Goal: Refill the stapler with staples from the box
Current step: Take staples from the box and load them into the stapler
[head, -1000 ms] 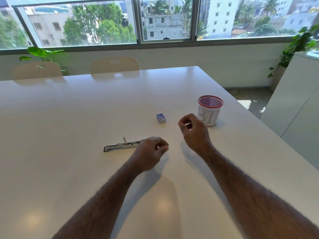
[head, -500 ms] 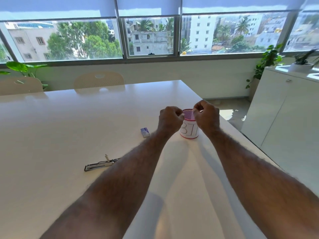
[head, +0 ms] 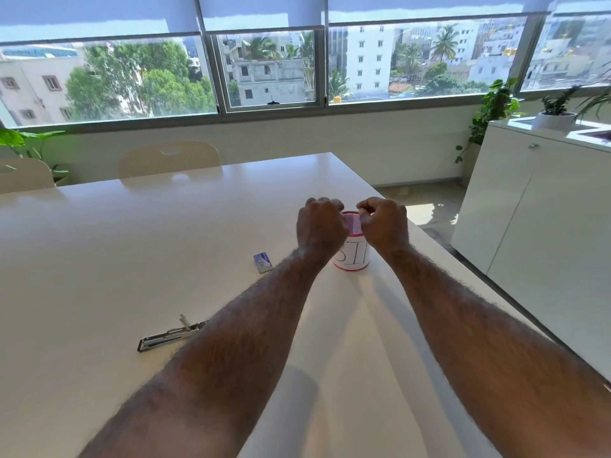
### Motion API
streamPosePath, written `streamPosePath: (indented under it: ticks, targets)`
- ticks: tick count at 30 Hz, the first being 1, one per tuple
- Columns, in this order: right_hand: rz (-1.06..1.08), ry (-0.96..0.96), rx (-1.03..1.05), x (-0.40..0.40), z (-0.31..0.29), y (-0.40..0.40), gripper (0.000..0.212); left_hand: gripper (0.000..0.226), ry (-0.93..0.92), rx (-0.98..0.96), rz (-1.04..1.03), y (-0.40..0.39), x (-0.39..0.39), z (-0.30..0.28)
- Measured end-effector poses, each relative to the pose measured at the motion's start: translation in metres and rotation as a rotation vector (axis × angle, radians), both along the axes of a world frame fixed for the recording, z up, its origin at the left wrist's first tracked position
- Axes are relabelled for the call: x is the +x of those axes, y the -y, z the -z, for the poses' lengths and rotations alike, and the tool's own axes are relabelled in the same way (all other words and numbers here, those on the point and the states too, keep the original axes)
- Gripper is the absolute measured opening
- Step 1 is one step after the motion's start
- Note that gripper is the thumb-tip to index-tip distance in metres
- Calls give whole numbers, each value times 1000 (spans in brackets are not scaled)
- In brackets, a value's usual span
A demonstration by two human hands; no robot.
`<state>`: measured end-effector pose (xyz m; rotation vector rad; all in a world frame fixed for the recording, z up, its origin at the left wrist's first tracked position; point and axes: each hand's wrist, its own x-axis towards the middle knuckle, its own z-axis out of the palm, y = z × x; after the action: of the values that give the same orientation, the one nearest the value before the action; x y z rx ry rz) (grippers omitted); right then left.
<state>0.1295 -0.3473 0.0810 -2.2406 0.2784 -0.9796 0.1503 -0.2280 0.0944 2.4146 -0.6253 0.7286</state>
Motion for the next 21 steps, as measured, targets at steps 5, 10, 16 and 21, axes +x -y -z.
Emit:
streamPosePath:
  ticks: [5,10,16,21]
  targets:
    - [40,292,13,-5,3,-18,6,33,-39,-78,-234,-41,16,7]
    - [-138,408,-63,-18,24,-60,8,47,-392,163,-285,-88,31,30]
    - [-262,142,-36,-16,61,-88,5,62,-691,537,-99,-106,34,48]
    - [-321,-87,-40,-12,78,-92,8,51,-659,582,-93,-116,32,51]
